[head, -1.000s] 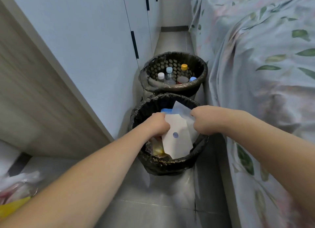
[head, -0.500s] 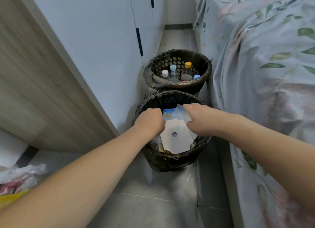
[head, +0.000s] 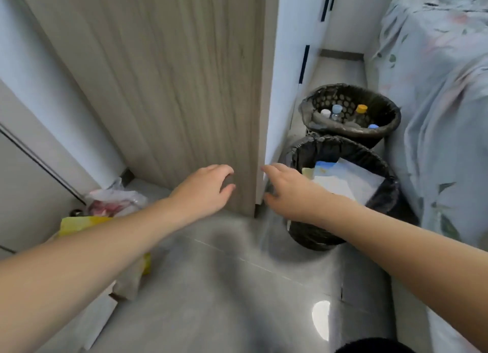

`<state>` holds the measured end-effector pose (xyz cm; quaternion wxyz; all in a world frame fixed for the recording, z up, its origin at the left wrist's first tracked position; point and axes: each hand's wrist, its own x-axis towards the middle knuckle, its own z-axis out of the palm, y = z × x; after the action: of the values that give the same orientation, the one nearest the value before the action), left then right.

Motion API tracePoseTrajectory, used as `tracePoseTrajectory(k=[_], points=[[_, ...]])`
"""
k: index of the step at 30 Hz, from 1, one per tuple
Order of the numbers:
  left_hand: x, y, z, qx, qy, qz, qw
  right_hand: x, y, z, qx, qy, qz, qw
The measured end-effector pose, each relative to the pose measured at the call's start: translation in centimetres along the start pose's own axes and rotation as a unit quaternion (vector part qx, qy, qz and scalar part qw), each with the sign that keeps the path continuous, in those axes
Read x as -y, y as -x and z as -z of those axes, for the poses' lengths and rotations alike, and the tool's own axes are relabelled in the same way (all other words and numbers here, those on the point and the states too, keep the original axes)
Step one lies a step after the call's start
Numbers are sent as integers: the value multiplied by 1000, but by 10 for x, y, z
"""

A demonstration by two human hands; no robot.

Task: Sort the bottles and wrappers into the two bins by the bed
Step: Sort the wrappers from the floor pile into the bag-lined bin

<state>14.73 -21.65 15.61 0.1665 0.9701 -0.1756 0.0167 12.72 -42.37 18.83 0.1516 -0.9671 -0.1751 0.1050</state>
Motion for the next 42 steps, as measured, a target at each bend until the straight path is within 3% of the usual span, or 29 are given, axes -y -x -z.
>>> tracePoseTrajectory(k=[8,12,22,26,35,42], points=[[159,103,8,8,-50,194,980,130,-65,-71,63,-38,118,990],[226,172,-4,66,-34,300,951,182,-86,-126,127,-57,148,979],[282,308,-96,106,145,554,813,241,-95,-260,280,-105,146,943],[270,328,-136,84,106,532,836,246,-90,-295,298,-158,79,938],[297,335,-136,80,174,483,854,259,-83,-357,297,-299,-100,901],[293,338,-134,69,220,495,838,263,-85,-360,307,-286,-76,905]])
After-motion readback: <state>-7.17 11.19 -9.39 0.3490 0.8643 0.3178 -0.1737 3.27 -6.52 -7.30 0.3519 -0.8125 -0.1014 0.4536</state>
